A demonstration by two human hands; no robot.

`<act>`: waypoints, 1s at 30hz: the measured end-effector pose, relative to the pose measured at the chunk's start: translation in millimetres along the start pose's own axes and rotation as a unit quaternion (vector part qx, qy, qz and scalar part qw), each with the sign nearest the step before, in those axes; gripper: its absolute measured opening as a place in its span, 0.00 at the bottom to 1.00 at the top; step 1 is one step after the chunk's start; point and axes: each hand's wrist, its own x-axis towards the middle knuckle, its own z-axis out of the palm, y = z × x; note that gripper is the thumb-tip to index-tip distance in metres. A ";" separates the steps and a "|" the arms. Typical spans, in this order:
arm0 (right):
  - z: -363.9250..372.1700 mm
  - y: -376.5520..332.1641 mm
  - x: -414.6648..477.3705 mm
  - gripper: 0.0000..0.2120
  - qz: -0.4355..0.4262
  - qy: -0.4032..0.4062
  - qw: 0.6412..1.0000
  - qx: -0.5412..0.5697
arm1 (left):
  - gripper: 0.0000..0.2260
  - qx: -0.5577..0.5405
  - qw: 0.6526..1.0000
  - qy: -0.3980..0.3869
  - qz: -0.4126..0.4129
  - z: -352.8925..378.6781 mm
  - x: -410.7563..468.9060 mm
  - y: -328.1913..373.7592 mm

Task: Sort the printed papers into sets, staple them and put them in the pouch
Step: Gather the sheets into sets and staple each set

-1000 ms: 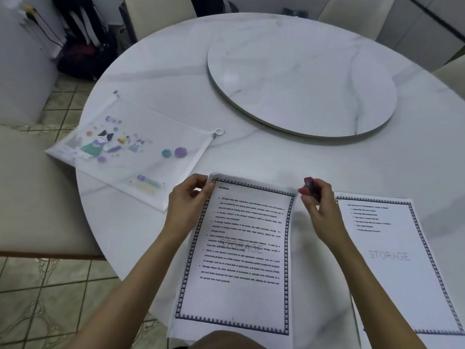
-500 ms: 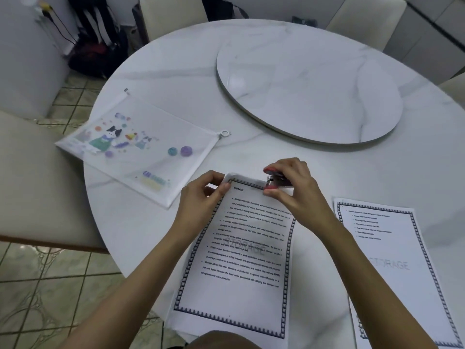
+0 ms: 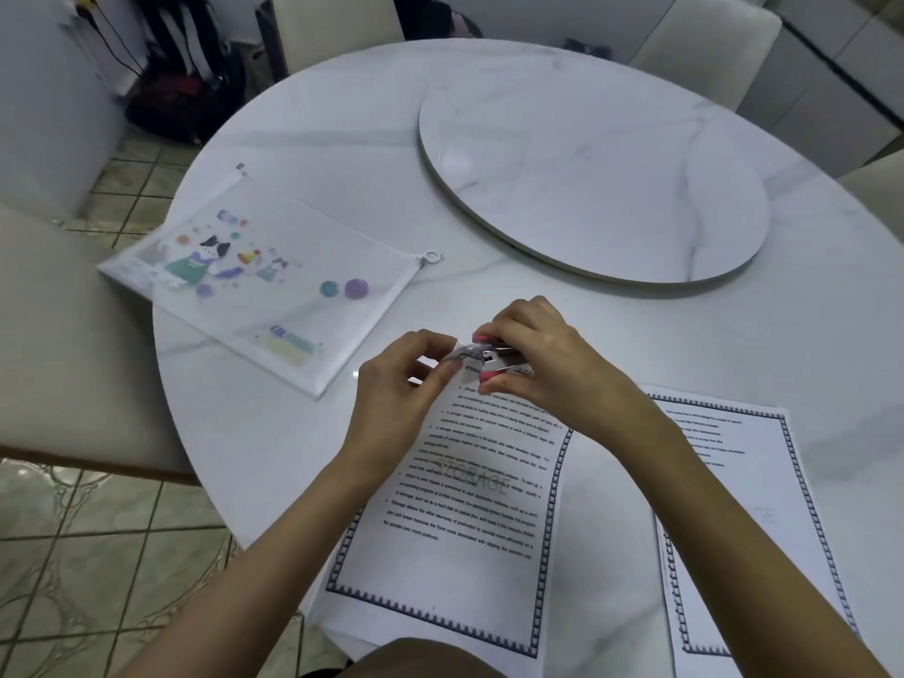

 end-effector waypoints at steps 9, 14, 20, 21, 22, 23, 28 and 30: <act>-7.3 -11.2 1.9 0.22 -0.003 -0.047 0.998 -0.048 | 0.02 0.018 0.999 0.020 0.029 2.9 -3.2 6.1; -8.6 -11.8 3.5 0.21 -0.002 -0.060 0.996 -0.059 | 0.03 -0.020 0.999 0.032 0.001 4.4 -4.8 9.6; -9.6 -15.3 6.1 0.19 0.006 -0.086 0.994 -0.062 | 0.02 -0.025 0.999 0.030 -0.002 3.8 -6.0 10.7; -9.6 -16.1 6.6 0.19 0.008 -0.090 0.994 -0.063 | 0.02 -0.027 0.999 0.029 -0.004 3.5 -5.8 10.9; -9.6 -16.6 7.1 0.19 0.008 -0.094 0.993 -0.066 | 0.02 -0.029 0.999 0.028 -0.005 3.3 -5.7 11.2; -10.1 -16.9 7.0 0.19 0.008 -0.095 0.993 -0.068 | 0.02 -0.029 0.999 0.027 -0.003 3.1 -5.7 11.7; -18.5 -16.3 7.2 0.20 0.013 -0.087 0.994 -0.068 | 0.07 -0.036 0.999 0.020 0.009 1.6 -7.2 16.4; -21.1 -16.3 8.0 0.20 0.017 -0.094 0.993 -0.067 | 0.08 -0.033 0.999 0.014 0.014 1.9 -7.2 17.0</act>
